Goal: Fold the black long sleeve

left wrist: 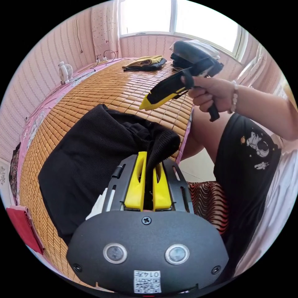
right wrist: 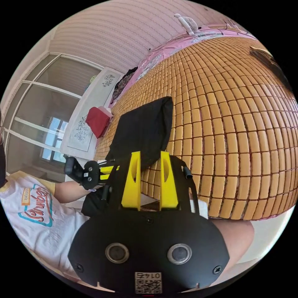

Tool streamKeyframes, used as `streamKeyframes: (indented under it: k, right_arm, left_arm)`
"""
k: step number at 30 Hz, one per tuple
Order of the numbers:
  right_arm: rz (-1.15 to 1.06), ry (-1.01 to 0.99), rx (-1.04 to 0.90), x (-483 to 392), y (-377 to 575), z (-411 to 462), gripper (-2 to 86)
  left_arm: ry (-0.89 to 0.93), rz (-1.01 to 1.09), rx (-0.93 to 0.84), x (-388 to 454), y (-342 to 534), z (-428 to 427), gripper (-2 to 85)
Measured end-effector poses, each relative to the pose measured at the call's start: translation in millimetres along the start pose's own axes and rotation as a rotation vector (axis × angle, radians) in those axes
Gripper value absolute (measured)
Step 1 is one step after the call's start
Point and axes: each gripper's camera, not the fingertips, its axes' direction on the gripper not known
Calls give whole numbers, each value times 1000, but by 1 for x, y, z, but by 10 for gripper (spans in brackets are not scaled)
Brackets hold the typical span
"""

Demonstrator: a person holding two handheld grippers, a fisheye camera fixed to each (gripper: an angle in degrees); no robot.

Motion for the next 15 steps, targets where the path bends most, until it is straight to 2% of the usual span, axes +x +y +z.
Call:
streamKeyframes:
  k: [5, 8, 11, 15]
  right_arm:
    - [138, -47, 151, 34, -1, 4, 160]
    - [210, -73, 240, 47, 2, 5, 108]
    - [286, -35, 200, 59, 7, 6, 21]
    - [351, -291, 335, 81, 35, -37, 2]
  left_arm:
    - [53, 23, 9, 13, 25, -19, -3]
    - [59, 3, 18, 14, 34, -27, -1]
    - [54, 6, 51, 13, 39, -37, 1]
    - [86, 27, 174, 13, 42, -61, 0]
